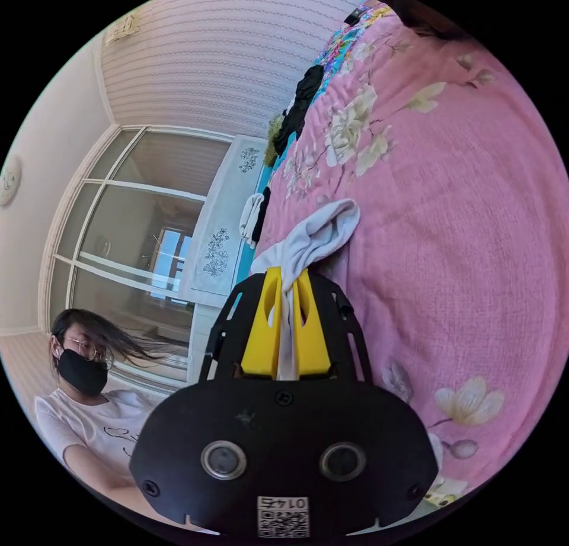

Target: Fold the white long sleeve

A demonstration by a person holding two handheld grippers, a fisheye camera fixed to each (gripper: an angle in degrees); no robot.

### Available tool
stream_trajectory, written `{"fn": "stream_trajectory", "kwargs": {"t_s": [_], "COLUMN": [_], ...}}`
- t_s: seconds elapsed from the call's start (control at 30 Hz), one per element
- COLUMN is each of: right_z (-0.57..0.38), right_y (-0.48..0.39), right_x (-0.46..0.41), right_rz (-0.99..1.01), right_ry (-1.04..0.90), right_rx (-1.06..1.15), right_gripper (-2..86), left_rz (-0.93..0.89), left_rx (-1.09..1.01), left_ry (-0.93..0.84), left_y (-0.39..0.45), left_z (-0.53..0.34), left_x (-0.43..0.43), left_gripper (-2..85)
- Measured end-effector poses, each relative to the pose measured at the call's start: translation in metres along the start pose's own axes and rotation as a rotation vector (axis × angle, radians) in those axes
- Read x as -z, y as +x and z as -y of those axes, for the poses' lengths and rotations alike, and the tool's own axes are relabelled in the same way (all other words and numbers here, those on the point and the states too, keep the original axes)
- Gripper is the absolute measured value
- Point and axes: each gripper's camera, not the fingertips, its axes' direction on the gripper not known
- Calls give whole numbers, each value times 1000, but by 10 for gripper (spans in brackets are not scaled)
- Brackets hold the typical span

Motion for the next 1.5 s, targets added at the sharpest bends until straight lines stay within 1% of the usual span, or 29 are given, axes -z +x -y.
{"fn": "stream_trajectory", "kwargs": {"t_s": [0.13,0.2,0.27,0.33,0.37,0.43,0.5,0.53,0.57,0.6,0.63,0.7,0.73,0.77,0.83,1.0,1.03,1.1,1.2,1.27,1.3,1.37,1.4,1.5], "right_z": [17,25,35,47,49,51,46,44,42,39,37,33,31,30,27,21,17,8,-14,-25,-33,-47,-56,-72], "right_y": [-67,-99,-133,-179,-191,-235,-258,-264,-265,-269,-276,-291,-303,-309,-326,-354,-359,-362,-361,-366,-371,-377,-381,-393], "right_x": [-12,-23,-42,-85,-99,-162,-211,-241,-254,-274,-284,-287,-285,-283,-282,-290,-296,-308,-329,-328,-324,-314,-308,-286], "right_rz": [-91,-86,-85,-91,-93,-123,-172,-245,-275,-297,-268,-233,-256,-284,-413,-601,-648,-698,-740,-733,-728,-712,-698,-660], "right_ry": [-99,-130,-181,-297,-337,-489,-565,-595,-615,-655,-676,-675,-661,-652,-641,-659,-660,-704,-834,-828,-807,-790,-808,-824], "right_rx": [158,221,277,346,364,435,475,460,448,438,435,455,503,529,625,763,792,829,853,854,871,896,918,942], "right_gripper": [18,18,20,23,24,31,41,47,50,54,58,64,66,68,85,154,173,180,164,141,120,86,64,52], "left_rz": [-2,18,52,76,107,158,215,242,255,255,253,272,288,299,290,179,127,74,90,171,184,156,154,182], "left_rx": [89,171,302,401,462,531,590,626,670,692,714,733,732,727,725,736,762,800,780,761,753,714,710,685], "left_ry": [115,181,241,264,268,255,180,135,110,104,103,105,100,84,48,-79,-107,-123,-205,-265,-278,-304,-310,-293], "left_y": [-27,-49,-84,-112,-130,-156,-182,-198,-214,-220,-231,-243,-250,-257,-269,-300,-308,-316,-319,-315,-314,-309,-308,-299], "left_z": [14,16,12,2,-6,-20,-33,-43,-53,-58,-66,-75,-79,-82,-82,-75,-73,-69,-52,-38,-35,-23,-20,-8], "left_x": [48,75,111,139,157,180,196,204,213,219,229,244,250,252,249,223,216,207,194,191,190,186,185,194], "left_gripper": [6,7,10,15,20,30,46,63,94,110,118,125,129,132,133,148,152,148,132,93,79,40,37,19]}}
